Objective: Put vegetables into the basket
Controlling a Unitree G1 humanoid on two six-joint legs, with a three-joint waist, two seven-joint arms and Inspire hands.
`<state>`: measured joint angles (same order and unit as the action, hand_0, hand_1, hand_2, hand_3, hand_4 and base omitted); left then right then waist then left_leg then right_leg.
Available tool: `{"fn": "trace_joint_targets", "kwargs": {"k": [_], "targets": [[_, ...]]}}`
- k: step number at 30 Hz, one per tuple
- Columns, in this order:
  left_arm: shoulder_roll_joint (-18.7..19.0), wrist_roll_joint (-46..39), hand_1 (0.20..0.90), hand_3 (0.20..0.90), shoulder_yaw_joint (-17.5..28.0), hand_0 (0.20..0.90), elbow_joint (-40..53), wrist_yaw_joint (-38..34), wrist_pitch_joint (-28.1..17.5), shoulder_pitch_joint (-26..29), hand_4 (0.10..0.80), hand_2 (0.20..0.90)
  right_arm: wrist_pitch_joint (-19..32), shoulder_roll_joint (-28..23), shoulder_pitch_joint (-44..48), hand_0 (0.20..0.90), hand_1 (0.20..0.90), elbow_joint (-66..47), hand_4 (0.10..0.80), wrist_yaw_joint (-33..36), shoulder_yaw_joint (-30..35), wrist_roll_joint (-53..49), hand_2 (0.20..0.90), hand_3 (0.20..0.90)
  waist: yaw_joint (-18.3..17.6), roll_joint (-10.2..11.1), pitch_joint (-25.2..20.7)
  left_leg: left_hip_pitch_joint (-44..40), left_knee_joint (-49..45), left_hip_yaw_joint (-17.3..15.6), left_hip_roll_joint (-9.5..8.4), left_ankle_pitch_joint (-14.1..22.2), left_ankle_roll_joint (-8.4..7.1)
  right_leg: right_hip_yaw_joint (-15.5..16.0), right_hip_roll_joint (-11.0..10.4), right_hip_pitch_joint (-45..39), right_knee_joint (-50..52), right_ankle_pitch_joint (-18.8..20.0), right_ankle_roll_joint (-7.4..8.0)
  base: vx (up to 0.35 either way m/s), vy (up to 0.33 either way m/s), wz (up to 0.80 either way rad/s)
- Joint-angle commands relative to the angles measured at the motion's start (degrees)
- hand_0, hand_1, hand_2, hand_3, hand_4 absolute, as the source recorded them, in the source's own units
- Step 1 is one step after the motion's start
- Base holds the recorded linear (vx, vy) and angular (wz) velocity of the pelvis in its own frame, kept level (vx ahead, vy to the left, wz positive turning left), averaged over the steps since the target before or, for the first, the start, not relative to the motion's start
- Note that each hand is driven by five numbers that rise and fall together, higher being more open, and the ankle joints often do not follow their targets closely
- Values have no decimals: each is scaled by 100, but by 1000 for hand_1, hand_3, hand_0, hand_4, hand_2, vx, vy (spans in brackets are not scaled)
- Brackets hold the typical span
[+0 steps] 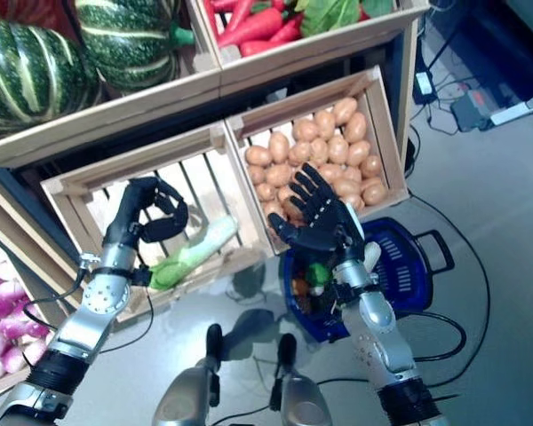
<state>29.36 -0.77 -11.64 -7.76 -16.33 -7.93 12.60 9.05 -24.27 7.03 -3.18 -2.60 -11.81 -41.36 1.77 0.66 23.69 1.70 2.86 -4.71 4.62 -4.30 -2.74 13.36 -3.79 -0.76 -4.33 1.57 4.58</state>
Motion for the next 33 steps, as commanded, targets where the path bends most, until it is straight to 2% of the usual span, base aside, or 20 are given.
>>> {"fn": "trace_joint_targets", "kwargs": {"k": [1, 6, 9, 11, 12, 13, 14, 18, 23, 28, 31, 33], "targets": [[35, 72, 300, 300, -118, 300, 199, -127, -233, 42, 400, 300, 309, -174, 65, 900, 900, -663, 800, -292, -90, -197, 900, 900, 7, 153, -944, 121, 76, 64, -25, 31, -278, 143, -190, -125, 78, 8, 68, 94, 2, 1], [65, 248, 300, 300, -127, 300, 263, -76, -141, -63, 400, 300, 188, -173, -9, 900, 900, -712, 800, -100, -43, -161, 900, 900, 18, 118, -1036, 19, 137, 72, -18, 61, -282, 150, -186, -213, -14, 21, 74, 65, 5, 0], [197, 783, 300, 300, -35, 300, 326, -214, 30, -185, 400, 300, 121, -197, -134, 900, 900, -695, 800, 42, 63, -155, 900, 900, -9, 99, -1025, -7, 135, 50, -14, 79, -279, 132, -183, -204, -3, 11, 77, 30, 10, 1], [429, 1287, 300, 300, 121, 300, 433, -371, 189, -253, 400, 300, 67, -283, -209, 900, 900, -697, 800, 153, 200, -172, 900, 900, -41, 77, -955, 24, 126, 43, -10, 72, -277, 101, -186, -150, 24, 0, 79, -18, 11, -1], [599, 1420, 373, 373, 223, 373, 511, -470, 300, -294, 449, 373, 48, -374, -249, 900, 900, -690, 800, 189, 273, -209, 900, 900, -64, 55, -889, 62, 103, 42, -17, 71, -275, 81, -195, -98, 52, -6, 82, -45, 31, -2], [717, 1472, 815, 815, 319, 815, 576, -551, 365, -334, 744, 815, 32, -436, -294, 900, 900, -695, 800, 231, 326, -206, 900, 900, -74, 39, -839, 89, 92, 40, -18, 68, -272, 75, -202, -64, 66, -10, 83, -44, 29, -2], [765, 1537, 900, 900, 368, 900, 608, -583, 426, -363, 800, 900, 15, -462, -317, 900, 900, -699, 800, 268, 346, -206, 900, 900, -80, 34, -819, 101, 91, 40, -18, 65, -271, 73, -205, -49, 72, -12, 83, 0, 0, 0], [1033, 1613, 900, 900, 720, 900, 864, -625, 612, -603, 800, 900, 107, -542, -618, 900, 900, -719, 800, 273, 504, -184, 900, 900, -124, 3, -626, 269, -45, 40, -37, 81, -267, 48, -216, 115, 224, -81, 71, -56, 7, 0], [1163, 1752, 900, 900, 784, 900, 856, -430, 917, -671, 800, 900, 224, -660, -744, 900, 900, -615, 800, 215, 612, -307, 900, 900, -184, -19, -413, 488, -222, 19, -14, 49, -294, 26, -235, 298, 391, -134, 61, -53, -6, 1], [1370, 1929, 900, 900, 452, 900, 500, -370, 1401, -272, 800, 900, 312, -836, -522, 900, 900, -524, 800, 333, 503, -449, 900, 900, -276, -8, -28, 909, -586, -21, 31, 13, -349, -51, -193, 598, 694, -249, 11, -86, -14, -2], [1464, 1900, 900, 900, 194, 900, 243, -472, 1567, 11, 800, 900, 380, -891, -432, 900, 900, -456, 800, 410, 401, -467, 900, 900, -333, 39, 176, 1140, -812, -70, 79, 8, -364, -114, -164, 734, 819, -288, -11, -69, -30, -6], [1512, 1817, 900, 900, 68, 900, -26, -543, 1520, 132, 800, 900, 454, -900, -410, 900, 900, -369, 800, 417, 345, -494, 900, 900, -371, 67, 294, 1308, -971, -81, 116, -5, -374, -158, -136, 843, 919, -300, -27, -66, -32, -8]]}}
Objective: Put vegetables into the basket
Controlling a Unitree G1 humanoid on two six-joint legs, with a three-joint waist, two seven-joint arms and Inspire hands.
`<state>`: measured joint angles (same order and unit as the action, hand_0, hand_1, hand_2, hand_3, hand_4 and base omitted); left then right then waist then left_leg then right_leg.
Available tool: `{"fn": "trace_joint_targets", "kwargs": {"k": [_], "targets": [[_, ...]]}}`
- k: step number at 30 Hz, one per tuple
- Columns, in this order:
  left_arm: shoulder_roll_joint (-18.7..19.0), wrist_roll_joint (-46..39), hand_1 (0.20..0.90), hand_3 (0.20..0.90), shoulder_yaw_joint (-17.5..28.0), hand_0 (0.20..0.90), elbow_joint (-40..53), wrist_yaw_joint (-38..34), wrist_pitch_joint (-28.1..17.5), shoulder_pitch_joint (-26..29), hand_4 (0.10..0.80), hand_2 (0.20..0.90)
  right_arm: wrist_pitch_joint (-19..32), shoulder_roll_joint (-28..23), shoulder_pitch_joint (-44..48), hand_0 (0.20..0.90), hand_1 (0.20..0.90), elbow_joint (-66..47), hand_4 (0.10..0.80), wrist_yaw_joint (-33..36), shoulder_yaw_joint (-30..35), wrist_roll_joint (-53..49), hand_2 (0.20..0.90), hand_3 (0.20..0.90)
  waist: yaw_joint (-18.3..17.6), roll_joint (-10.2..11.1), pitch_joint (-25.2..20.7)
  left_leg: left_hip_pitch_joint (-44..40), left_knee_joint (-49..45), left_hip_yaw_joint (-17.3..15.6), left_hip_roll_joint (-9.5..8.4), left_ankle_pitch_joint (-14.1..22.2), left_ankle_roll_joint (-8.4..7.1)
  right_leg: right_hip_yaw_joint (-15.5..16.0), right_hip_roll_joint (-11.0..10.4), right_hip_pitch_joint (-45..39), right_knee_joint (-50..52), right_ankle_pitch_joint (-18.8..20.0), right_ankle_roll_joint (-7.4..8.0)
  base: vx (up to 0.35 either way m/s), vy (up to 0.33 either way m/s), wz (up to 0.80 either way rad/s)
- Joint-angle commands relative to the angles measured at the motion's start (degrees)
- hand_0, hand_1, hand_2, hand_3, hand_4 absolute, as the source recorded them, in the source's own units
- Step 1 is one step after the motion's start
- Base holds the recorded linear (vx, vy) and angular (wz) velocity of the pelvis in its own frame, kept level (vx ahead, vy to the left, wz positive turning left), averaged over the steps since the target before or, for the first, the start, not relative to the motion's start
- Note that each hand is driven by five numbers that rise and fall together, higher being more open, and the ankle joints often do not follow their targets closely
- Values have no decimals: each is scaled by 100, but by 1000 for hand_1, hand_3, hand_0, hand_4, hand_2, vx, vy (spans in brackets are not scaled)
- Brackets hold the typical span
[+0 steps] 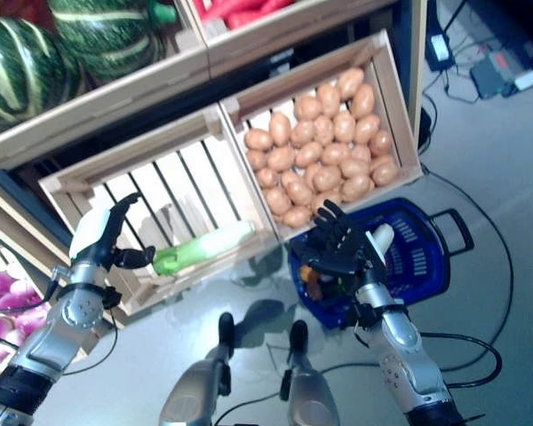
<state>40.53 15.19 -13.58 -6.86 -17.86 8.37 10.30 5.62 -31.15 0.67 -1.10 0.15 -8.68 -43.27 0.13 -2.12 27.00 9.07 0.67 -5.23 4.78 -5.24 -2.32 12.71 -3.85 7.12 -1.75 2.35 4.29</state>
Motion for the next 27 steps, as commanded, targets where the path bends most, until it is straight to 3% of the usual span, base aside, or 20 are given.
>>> {"fn": "trace_joint_targets", "kwargs": {"k": [1, 11, 19, 27], "targets": [[401, 197, 900, 900, 221, 900, -212, -399, -100, 427, 800, 900, 808, -226, 251, 900, 900, -562, 800, 140, 9, -329, 900, 900, -233, 361, 11, 628, -808, -31, 113, 75, -419, -119, -123, 95, 690, -370, -2, -58, -17, -5], [398, -379, 900, 900, -274, 900, -1260, -767, -159, 1359, 800, 900, 908, -238, 644, 900, 900, -404, 800, 121, -267, -218, 900, 900, -416, 527, 279, 1639, -1557, -124, 256, 30, -413, -332, 12, 926, 1197, -457, -119, -95, -8, -12], [388, -368, 900, 900, -344, 900, -2048, -1320, -193, 1903, 800, 900, 813, -135, 917, 900, 900, -379, 800, 227, -392, -103, 900, 900, -525, 743, 279, 2219, -1922, -263, 331, 31, -415, -504, 116, 1407, 1398, -503, -184, -53, -2, -9], [351, -316, 900, 900, -234, 900, -2554, -1998, -157, 2344, 800, 900, 790, -36, 1157, 900, 900, -337, 800, 399, -438, -5, 900, 900, -559, 857, 279, 2597, -2214, -311, 303, 216, -369, -577, 73, 1851, 1680, -521, -181, -41, 12, -2]]}}
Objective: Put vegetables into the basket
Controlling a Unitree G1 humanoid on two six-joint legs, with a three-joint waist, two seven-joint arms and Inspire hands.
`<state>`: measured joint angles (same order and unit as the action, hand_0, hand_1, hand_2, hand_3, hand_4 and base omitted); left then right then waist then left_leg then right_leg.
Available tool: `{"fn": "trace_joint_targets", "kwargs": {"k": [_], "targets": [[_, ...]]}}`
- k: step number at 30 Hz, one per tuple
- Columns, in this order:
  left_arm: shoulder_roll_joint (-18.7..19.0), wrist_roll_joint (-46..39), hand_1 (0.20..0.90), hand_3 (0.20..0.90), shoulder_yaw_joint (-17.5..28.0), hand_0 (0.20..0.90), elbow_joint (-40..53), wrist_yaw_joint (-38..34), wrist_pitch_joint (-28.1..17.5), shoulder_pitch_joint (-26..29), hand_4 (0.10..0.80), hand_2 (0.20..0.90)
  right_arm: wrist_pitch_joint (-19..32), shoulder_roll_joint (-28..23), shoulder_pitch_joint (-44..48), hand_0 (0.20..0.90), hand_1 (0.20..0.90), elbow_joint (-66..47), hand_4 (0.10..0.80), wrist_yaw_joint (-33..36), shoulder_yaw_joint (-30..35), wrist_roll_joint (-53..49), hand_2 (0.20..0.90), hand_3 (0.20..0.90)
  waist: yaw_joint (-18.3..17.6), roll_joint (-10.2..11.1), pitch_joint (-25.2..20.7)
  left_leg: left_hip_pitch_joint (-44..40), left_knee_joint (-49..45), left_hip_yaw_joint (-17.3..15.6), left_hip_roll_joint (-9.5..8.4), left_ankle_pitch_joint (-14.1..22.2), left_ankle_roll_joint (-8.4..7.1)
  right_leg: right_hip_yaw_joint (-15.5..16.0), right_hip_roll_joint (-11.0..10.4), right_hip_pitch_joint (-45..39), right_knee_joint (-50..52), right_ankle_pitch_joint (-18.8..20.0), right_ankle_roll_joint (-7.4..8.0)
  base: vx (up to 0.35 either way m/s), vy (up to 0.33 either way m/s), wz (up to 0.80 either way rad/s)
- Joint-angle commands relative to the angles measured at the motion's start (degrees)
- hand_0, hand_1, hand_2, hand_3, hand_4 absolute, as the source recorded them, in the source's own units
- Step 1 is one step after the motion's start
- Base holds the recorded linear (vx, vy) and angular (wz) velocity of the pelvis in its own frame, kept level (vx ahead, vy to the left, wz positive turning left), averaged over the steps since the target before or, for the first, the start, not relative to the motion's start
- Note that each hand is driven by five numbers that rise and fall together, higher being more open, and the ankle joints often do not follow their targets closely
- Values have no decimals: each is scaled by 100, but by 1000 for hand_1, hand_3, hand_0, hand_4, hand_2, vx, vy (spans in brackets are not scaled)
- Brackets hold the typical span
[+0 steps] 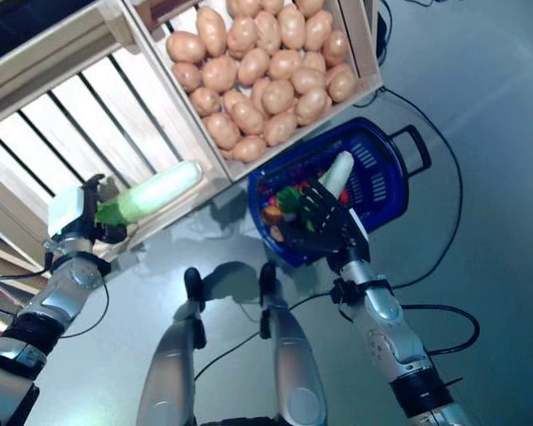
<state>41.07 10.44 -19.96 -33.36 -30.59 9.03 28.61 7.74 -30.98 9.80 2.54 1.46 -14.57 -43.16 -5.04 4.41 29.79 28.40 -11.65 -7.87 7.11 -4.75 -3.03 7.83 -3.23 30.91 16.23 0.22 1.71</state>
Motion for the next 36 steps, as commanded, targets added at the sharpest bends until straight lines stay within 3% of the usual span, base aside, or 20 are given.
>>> {"fn": "trace_joint_targets", "kwargs": {"k": [1, 14, 22, 29, 36], "targets": [[292, 133, 900, 900, 402, 900, 75, -748, -197, 562, 800, 900, 560, -37, 278, 900, 900, -705, 800, 299, 147, -3, 900, 900, -44, 212, 1, 706, -1040, -53, 75, 210, -294, -94, -1, -471, -54, -332, 77, -36, 15, 1], [194, 547, 900, 900, 164, 900, -432, -684, -92, 1191, 800, 900, 304, 84, 709, 900, 900, -616, 800, 619, 4, 165, 900, 900, -90, 286, 1, 948, -998, -52, -20, 246, -271, -200, -42, 134, 226, -270, 165, -11, 15, 0], [214, 537, 900, 900, -200, 900, -675, 232, -401, 1597, 800, 900, 253, 101, 859, 900, 900, -570, 800, 774, -38, 240, 900, 900, -115, 307, 1, 1014, -893, -41, -91, 232, -248, -218, -90, 376, 277, -189, 240, -9, 8, 0], [312, 481, 900, 900, -458, 900, -544, 1180, -612, 1639, 800, 900, 221, 104, 849, 900, 900, -586, 800, 710, -9, 306, 900, 900, -120, 264, 1, 959, -735, -51, -118, 214, -235, -192, -112, 425, 249, -156, 285, 0, 0, 0], [335, 328, 900, 900, -514, 900, -483, 1562, -507, 1636, 800, 900, 152, 49, 818, 900, 900, -619, 800, 622, 45, 360, 900, 900, -152, 209, 1, 978, -666, -2, -116, 182, -238, -223, -101, 489, 276, -169, 284, 2, 3, 1]]}}
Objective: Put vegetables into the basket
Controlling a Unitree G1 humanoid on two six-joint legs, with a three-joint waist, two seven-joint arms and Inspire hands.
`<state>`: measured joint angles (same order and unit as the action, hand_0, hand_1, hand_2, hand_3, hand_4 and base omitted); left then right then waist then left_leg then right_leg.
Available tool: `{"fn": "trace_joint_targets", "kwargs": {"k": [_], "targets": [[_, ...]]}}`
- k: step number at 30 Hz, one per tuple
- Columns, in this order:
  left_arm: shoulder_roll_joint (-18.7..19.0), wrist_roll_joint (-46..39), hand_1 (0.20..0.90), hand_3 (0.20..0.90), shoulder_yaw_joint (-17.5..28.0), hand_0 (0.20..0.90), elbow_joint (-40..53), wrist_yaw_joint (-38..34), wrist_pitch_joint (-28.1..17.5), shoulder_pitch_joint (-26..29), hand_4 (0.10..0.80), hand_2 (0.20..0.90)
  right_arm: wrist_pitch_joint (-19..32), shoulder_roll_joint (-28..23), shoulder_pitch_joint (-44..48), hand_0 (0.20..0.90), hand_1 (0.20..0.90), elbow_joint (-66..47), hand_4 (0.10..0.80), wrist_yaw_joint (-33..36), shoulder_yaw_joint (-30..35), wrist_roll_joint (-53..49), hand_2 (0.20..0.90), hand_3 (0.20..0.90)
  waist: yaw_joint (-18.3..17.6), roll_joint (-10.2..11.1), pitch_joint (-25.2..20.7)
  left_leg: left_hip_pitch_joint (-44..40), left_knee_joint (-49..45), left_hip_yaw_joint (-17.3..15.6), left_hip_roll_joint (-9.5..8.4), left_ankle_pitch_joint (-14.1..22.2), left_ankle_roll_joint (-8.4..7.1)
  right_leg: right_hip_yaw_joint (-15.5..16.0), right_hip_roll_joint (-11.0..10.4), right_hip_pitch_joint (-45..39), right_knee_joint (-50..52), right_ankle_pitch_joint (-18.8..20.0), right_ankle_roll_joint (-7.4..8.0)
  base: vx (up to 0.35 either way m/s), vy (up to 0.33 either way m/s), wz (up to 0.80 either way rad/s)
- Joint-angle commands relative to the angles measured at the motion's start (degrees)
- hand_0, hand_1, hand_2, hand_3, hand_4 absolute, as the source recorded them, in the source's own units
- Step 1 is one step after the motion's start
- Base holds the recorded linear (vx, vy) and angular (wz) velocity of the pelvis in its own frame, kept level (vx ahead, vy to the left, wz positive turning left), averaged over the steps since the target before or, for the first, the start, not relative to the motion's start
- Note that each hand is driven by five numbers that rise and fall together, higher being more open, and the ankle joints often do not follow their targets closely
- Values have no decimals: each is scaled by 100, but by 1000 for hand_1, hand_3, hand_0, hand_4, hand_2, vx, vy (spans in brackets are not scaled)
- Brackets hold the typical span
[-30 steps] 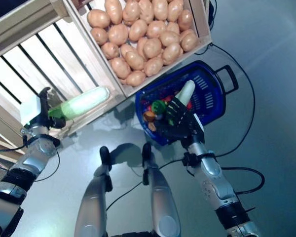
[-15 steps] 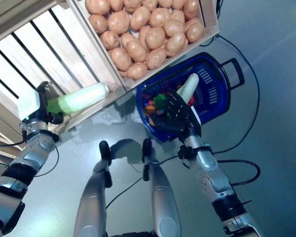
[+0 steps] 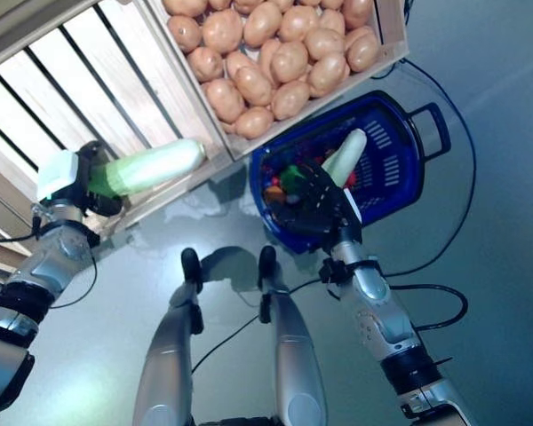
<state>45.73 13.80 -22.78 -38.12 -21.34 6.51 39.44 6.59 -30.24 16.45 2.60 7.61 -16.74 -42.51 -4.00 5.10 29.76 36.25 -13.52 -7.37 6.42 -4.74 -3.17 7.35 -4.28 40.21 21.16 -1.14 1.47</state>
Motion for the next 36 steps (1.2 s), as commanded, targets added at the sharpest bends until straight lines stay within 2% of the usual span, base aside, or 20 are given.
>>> {"fn": "trace_joint_targets", "kwargs": {"k": [1, 6, 12, 18, 27, 28, 29, 31, 36], "targets": [[-124, -12, 900, 900, -236, 900, -14, 662, -261, 562, 800, 900, 281, -30, 145, 900, 900, -625, 800, 3, 269, 299, 900, 900, -259, 135, 3, 208, -486, -51, -43, 183, -226, -174, 5, -427, -209, -40, 304, -2, 5, 4], [-115, 166, 900, 900, -268, 900, -42, 532, -100, 613, 800, 900, 294, -52, 93, 900, 900, -626, 800, -20, 304, 308, 900, 900, -263, 137, 3, 276, -502, -18, -42, 190, -220, -163, -4, -353, -167, -49, 306, 0, 0, 0], [-93, 536, 900, 900, -317, 900, -290, -565, 262, 782, 800, 900, 393, -23, 154, 900, 900, -555, 800, 77, 236, 295, 900, 900, -249, 212, 3, 378, -510, 6, -19, 185, -236, -149, 19, -231, -114, -50, 301, 0, 0, 0], [-186, 765, 900, 900, -272, 900, -487, -1362, 340, 841, 800, 900, 511, 28, 166, 900, 900, -468, 800, 162, 169, 301, 900, 900, -215, 263, 3, 432, -490, 62, -36, 177, -252, -154, 36, -166, -103, -32, 306, -2, -35, 4], [-333, 1268, 900, 900, -358, 900, -567, -1658, 425, 917, 800, 900, 579, 130, 252, 900, 900, -402, 800, 287, 90, 348, 900, 900, -175, 261, 3, 447, -431, 172, -108, 181, -262, -174, 58, -108, -109, 8, 334, -2, -22, 5], [-308, 1377, 841, 841, -383, 841, -565, -1629, 427, 936, 761, 841, 594, 119, 249, 900, 900, -394, 800, 271, 92, 327, 900, 900, -176, 256, 3, 440, -430, 181, -114, 190, -265, -177, 52, -107, -111, 10, 339, 2, 5, 5], [-298, 1420, 639, 639, -402, 639, -563, -1643, 432, 942, 626, 639, 592, 117, 250, 900, 900, -396, 800, 268, 96, 332, 900, 900, -175, 251, 3, 441, -434, 184, -119, 193, -265, -179, 50, -105, -111, 13, 340, 1, 7, 4], [-290, 1415, 300, 300, -445, 300, -548, -1742, 499, 954, 400, 300, 570, 111, 249, 900, 900, -434, 800, 296, 99, 338, 900, 900, -174, 233, 3, 435, -427, 195, -138, 198, -261, -189, 51, -105, -108, 14, 344, 0, 5, 2], [-244, 1626, 300, 300, -465, 300, -545, -1950, 569, 959, 400, 300, 613, 101, 237, 900, 900, -445, 800, 311, 126, 375, 900, 900, -162, 203, 3, 401, -382, 221, -174, 205, -255, -191, 50, -109, -123, 29, 362, 0, 0, 0]]}}
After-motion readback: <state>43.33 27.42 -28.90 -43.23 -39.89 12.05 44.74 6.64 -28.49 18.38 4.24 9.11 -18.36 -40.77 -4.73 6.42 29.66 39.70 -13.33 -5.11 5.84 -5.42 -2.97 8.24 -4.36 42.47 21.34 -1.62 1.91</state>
